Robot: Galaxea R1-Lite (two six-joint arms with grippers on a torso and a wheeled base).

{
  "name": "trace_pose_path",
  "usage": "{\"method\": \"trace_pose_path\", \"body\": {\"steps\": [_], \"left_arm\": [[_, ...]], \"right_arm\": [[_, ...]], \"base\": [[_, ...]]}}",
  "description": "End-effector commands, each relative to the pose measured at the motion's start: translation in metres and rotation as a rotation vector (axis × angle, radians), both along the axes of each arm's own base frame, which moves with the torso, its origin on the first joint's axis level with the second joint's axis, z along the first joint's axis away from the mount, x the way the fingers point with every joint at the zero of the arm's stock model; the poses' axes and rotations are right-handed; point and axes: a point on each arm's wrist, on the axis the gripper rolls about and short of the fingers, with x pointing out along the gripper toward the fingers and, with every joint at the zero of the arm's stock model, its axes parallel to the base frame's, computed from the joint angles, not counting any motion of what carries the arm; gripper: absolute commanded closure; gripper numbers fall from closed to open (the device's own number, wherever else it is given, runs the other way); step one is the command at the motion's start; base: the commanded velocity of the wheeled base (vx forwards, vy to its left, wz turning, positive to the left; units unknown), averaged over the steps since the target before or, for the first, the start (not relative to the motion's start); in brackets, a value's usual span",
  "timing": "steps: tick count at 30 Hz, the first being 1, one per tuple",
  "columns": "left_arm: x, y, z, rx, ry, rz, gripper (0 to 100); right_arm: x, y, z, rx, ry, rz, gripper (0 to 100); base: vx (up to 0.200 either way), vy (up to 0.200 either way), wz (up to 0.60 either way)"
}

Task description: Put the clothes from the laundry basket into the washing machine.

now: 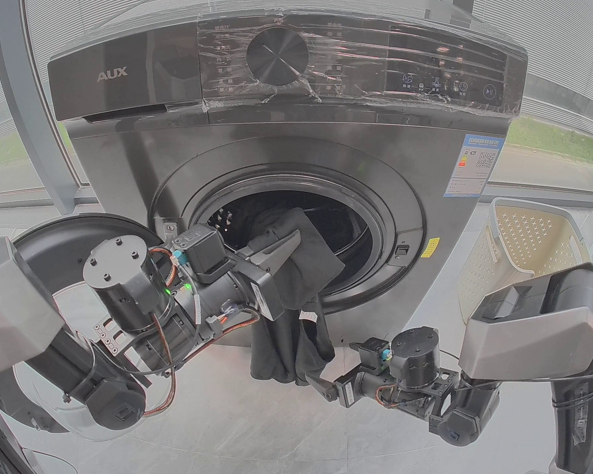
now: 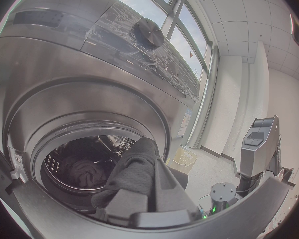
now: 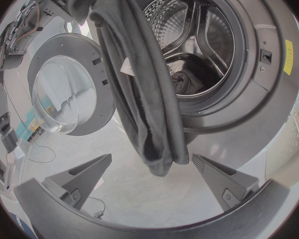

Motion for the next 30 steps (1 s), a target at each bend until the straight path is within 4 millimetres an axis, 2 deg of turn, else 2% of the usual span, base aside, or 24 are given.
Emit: {"method": "trace_pose_path", "body": {"steps": [1,10,11,20,22,23,24,27,28,30], "left_arm": [[0.0,0.0,0.002,-0.006,-0.007,-0.001,100],[-0.001,-0.001,0.002,-0.006,-0.007,-0.003,100],[-0.001,-0.001,0.002,-0.006,-0.007,-0.003,100],[-0.001,0.002,0.0,-0.002,-0.002,0.003,100],[-0.001,0.003,0.0,-0.003,-0.001,0.008,100],[-0.001,0.003,0.0,-0.003,-0.001,0.008,100],[-0.002,0.005,-0.001,-0.001,0.003,0.014,100],[-0.004,0.008,0.0,-0.007,0.002,0.035,100],[-0.008,0.013,0.001,-0.007,0.008,0.05,100],[-0.014,0.017,0.001,-0.004,0.012,0.053,100]], "right_arm": [[0.016,0.008,-0.011,0.014,-0.017,-0.004,0],[0.031,0.024,-0.02,0.045,-0.051,0.006,0],[0.031,0.024,-0.02,0.045,-0.051,0.006,100],[0.031,0.02,-0.014,0.065,-0.072,-0.001,100],[0.024,0.015,0.003,0.08,-0.088,-0.001,100],[0.024,0.015,0.003,0.08,-0.088,-0.001,100],[0.017,0.008,0.021,0.092,-0.102,-0.004,100],[0.008,0.0,0.042,0.11,-0.123,-0.005,100],[0.001,-0.007,0.056,0.122,-0.135,-0.009,100],[-0.008,-0.016,0.068,0.132,-0.142,-0.015,100]], "base": [[0.0,0.0,0.0],[0.0,0.0,0.0],[0.0,0.0,0.0],[0.0,0.0,0.0],[0.0,0.0,0.0],[0.0,0.0,0.0],[0.0,0.0,0.0],[0.0,0.0,0.0],[0.0,0.0,0.0],[0.0,0.0,0.0]]}}
